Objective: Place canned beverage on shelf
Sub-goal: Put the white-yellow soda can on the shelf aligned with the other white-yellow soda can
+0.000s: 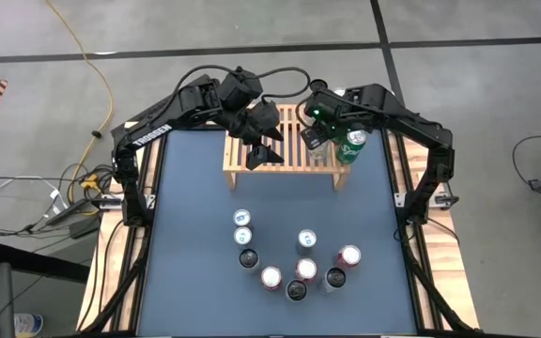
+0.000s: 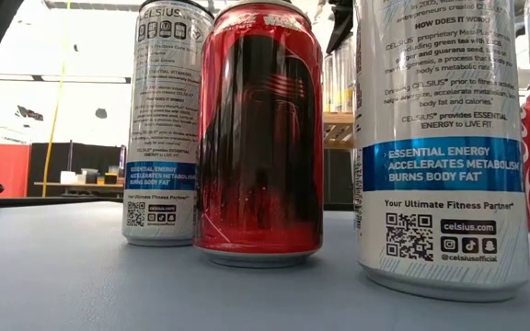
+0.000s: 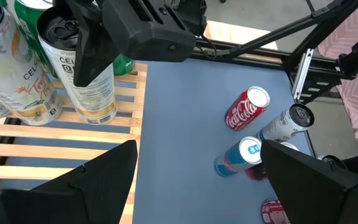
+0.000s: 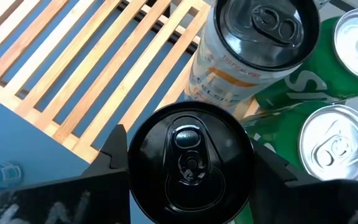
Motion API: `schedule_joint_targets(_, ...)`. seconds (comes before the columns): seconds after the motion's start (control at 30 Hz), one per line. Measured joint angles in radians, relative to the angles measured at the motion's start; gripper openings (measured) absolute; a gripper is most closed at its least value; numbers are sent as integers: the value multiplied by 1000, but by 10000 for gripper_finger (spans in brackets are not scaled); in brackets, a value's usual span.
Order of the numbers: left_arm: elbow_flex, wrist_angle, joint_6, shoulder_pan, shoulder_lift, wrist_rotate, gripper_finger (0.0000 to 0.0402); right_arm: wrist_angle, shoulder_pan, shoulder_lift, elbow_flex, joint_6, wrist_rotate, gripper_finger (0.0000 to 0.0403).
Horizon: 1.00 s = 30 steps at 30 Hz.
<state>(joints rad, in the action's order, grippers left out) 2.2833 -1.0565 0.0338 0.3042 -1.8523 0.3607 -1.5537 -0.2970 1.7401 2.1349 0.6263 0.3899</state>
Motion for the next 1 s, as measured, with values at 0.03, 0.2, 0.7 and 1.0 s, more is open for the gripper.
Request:
schedule_joint_targets(0.03, 0, 0, 0, 0, 0, 0, 329, 0, 0, 0, 0, 0, 2, 166)
schedule_joint_targets(0.2, 0, 0, 0, 0, 0, 0, 329, 2, 0, 0, 0, -1, 3, 166)
schedule_joint_targets(0.7, 0, -7, 0, 0, 0, 0, 329, 31, 2, -1, 0, -52, -25, 316)
schedule_joint_targets(1.0, 0, -6, 49, -11, 0, -28, 329, 26, 2, -1, 108, -75, -33, 316)
